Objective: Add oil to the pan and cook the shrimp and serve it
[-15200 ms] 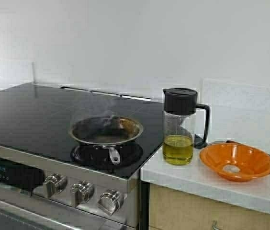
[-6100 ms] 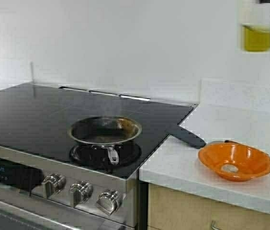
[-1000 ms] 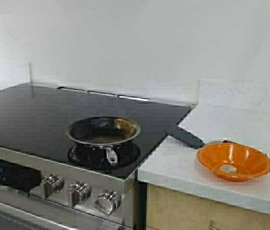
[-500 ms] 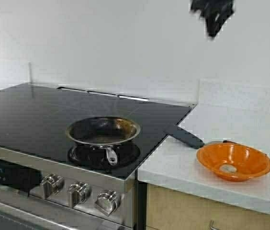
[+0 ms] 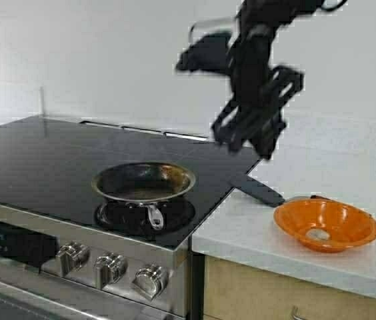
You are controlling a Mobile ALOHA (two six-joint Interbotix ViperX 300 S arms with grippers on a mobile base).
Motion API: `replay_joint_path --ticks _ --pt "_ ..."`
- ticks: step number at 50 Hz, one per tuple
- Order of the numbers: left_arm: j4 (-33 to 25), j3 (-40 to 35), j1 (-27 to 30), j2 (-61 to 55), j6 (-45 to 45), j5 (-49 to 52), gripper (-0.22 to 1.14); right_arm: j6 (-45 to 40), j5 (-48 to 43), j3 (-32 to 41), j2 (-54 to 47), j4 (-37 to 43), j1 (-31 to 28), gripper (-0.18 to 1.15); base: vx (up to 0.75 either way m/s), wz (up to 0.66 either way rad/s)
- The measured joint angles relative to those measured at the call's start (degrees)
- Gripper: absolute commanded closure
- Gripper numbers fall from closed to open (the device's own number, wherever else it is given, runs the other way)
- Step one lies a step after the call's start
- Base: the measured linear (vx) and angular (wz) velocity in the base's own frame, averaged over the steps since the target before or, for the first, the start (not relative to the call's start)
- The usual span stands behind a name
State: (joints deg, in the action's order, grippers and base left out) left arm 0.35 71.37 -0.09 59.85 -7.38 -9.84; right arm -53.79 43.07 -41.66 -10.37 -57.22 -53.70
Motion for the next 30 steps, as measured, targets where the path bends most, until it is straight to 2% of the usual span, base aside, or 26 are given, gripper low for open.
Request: replay_joint_path --ticks 6,9,14,20,25,30 --pt "0.0 -0.09 -0.09 0.35 0.0 0.09 0.89 -4.31 3.69 -0.53 -6.5 -1.67 -3.6 0.02 0.0 0.0" --pt "-0.09 -0.09 -0.09 0.35 0.0 0.09 0.89 -5.89 4.39 -0.62 -9.49 -1.67 -4.92 -0.1 0.0 0.0" --pt "0.0 -0.09 0.0 0.44 -0.53 0.18 0.89 -10.72 4.48 -0.62 -14.33 -2.55 -7.12 -0.06 0.0 0.0" --pt "0.0 -0.09 -0.09 0.44 -0.97 0.18 0.88 -21.53 5.19 -0.62 -18.19 -8.0 -9.58 -0.06 0.0 0.0" --pt "0.0 -0.09 -0.09 0.7 -0.97 0.35 0.88 -29.53 10.2 -0.53 -21.18 -13.71 -11.87 -0.06 0.0 0.0" --pt "-0.09 0.0 0.0 0.79 -0.97 0.44 0.89 -31.64 14.85 -0.62 -24.87 -16.96 -12.3 -0.06 0.0 0.0"
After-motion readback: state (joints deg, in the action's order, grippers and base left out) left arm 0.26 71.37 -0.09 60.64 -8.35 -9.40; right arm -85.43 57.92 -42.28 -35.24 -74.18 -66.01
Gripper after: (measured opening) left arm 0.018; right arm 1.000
